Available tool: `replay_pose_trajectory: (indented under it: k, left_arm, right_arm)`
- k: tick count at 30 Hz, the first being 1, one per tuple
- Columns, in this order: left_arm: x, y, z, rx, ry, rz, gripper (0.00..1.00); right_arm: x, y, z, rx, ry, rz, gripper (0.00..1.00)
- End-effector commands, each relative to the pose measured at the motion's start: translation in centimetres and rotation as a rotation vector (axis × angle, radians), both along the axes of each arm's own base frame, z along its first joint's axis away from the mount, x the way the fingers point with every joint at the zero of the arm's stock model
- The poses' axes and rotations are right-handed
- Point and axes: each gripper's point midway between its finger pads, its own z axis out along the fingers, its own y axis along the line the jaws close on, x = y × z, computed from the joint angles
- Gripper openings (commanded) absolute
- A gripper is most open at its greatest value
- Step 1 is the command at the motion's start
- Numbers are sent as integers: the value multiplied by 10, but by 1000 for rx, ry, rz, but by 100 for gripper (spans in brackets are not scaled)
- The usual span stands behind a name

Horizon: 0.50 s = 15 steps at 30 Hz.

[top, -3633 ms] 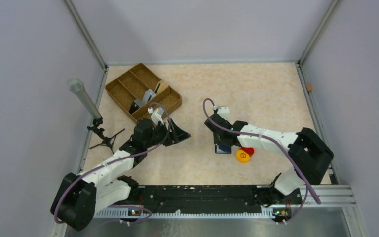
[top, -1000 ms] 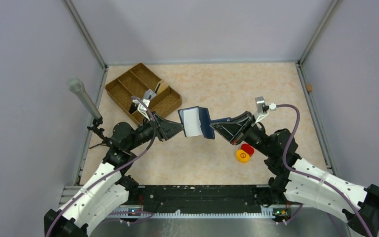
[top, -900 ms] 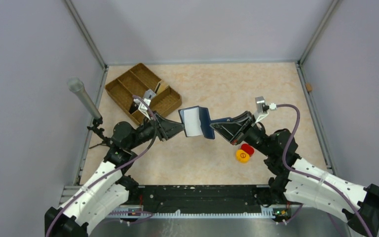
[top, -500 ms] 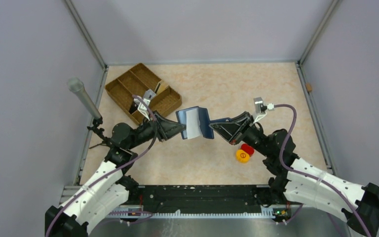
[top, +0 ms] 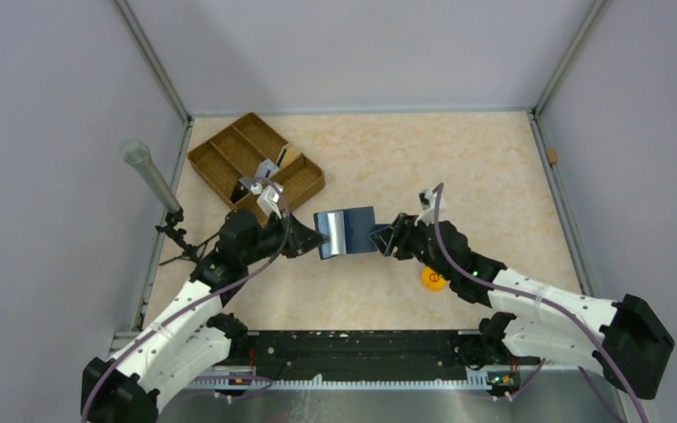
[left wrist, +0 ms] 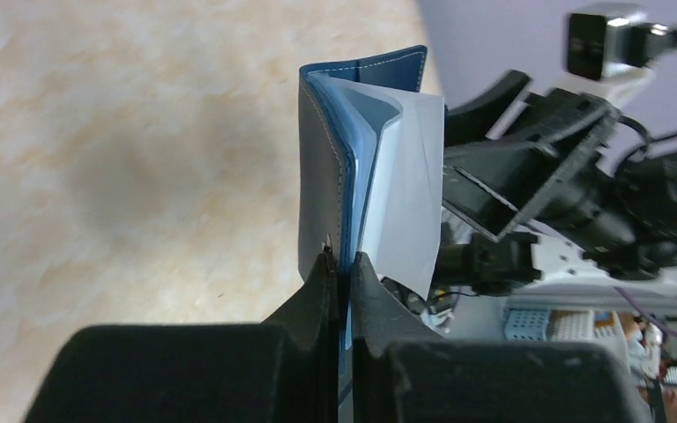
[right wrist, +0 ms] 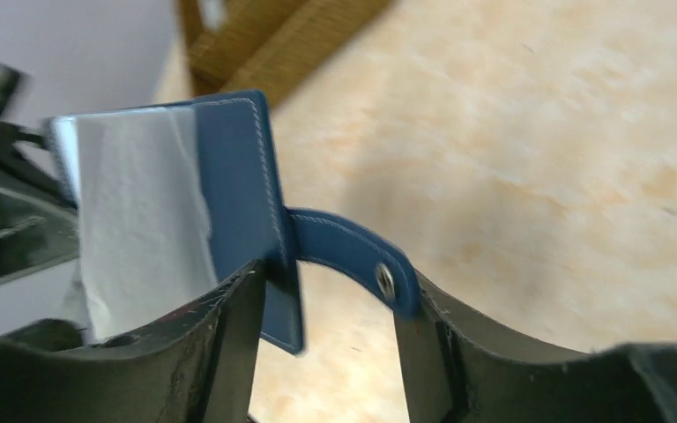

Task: Put the credit cards into the card holder
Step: Open the card holder at the center of the board.

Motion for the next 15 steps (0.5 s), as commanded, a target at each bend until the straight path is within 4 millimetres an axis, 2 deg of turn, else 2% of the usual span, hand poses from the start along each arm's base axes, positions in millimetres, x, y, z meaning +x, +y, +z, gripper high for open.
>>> replay_pose_trajectory:
  k: [1, 4, 9, 12, 15]
  left_arm:
    - [15, 16, -42, 186, 164, 114, 0]
    - [18, 19, -63, 246, 244, 131, 0]
    - [24, 21, -85, 338, 301, 152, 0]
    - [25, 18, -93, 375, 326, 145, 0]
    - [24, 13, -99, 381, 344, 129, 0]
  right_arm:
    - [14, -21, -22, -209, 18, -111, 58]
    - [10, -18, -18, -236, -2, -104, 63]
    - [3, -3, -4, -252, -50, -79, 63]
    - [-5, 19, -4, -266, -65, -7, 65]
    - [-13, 49, -15, -245, -42, 104, 67]
